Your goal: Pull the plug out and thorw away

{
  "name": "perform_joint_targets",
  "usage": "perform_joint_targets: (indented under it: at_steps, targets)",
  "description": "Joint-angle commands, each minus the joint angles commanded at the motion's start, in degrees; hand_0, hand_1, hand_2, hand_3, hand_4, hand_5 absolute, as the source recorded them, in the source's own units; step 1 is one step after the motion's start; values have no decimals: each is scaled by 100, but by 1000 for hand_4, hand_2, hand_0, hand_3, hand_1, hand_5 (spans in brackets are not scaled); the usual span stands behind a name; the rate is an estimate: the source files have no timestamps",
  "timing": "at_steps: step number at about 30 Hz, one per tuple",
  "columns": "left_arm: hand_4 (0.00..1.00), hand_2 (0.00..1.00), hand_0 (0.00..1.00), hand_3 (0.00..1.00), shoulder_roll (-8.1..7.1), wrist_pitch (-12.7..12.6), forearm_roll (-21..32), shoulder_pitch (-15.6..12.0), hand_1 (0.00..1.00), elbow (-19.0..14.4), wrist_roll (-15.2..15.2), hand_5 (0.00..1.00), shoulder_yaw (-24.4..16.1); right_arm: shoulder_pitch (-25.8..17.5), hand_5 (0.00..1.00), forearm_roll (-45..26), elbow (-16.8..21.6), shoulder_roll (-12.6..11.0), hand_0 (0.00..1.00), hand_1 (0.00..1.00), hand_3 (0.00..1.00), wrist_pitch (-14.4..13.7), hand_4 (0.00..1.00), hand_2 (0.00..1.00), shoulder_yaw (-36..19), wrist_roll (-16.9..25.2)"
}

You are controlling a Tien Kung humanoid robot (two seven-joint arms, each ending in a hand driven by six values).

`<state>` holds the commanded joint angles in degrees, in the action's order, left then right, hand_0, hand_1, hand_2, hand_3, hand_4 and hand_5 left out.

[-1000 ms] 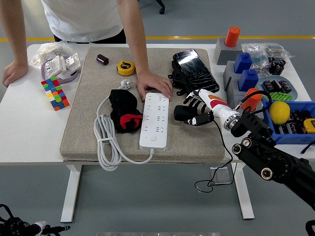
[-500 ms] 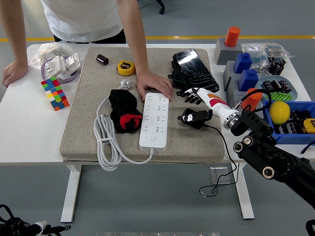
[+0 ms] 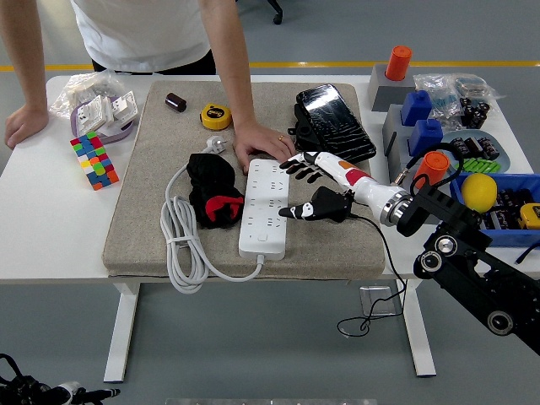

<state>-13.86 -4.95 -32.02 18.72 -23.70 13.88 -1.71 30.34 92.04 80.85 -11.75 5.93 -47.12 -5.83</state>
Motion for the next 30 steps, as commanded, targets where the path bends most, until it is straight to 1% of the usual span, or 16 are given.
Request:
perform_joint_targets:
  at_steps: [1,3,5,6,7,12,13,20,22,30]
  targets:
    - [838,692,534,669,3,0,5,1,664,-1,-1,692,3,-27,98,-14,234,-36,101,126,869,154,752,268,34,-77]
    - [838,692,534,669,6,-3,13,4,664,-2,-7,692,9,-54,98,-20,459,-62,101,126,869,320,752,268,76,-151]
    - [838,692,534,669,8,-6,24,12,664,-5,-14,692,17,-64,98,-13,467,-56,101,126,869,427,752,268,200,-173]
    - [838,692,534,669,8,-6,25,15,664,-5,-15,692,17,-62,98,22,429,-45,101,126,869,460,752,268,235,-179]
    - [839,691,534,669,8,-6,26,18,664,-6,-17,692,19,-61,2,64,386,-33,2,20,876,488,663,144,264,-185]
    - [839,691,534,669,14,-4,19,27,664,-9,-15,692,11,-13,2,99,-41,108,2,20,876,628,663,144,525,-242]
    - [838,691,534,670,13,-2,12,25,664,-9,-11,691,6,5,2,86,-93,131,2,5,911,648,696,124,563,-265]
    - [838,691,534,668,11,3,-9,14,664,-6,4,691,-6,136,2,147,-374,204,2,4,922,960,696,119,812,-539]
    - [838,691,534,668,10,2,-10,16,664,-7,3,691,-5,156,2,174,-426,207,2,4,922,997,696,119,854,-572]
    - [838,691,534,668,-1,16,-62,17,664,-12,26,691,-33,282,2,242,-819,312,2,3,927,956,693,117,980,-575]
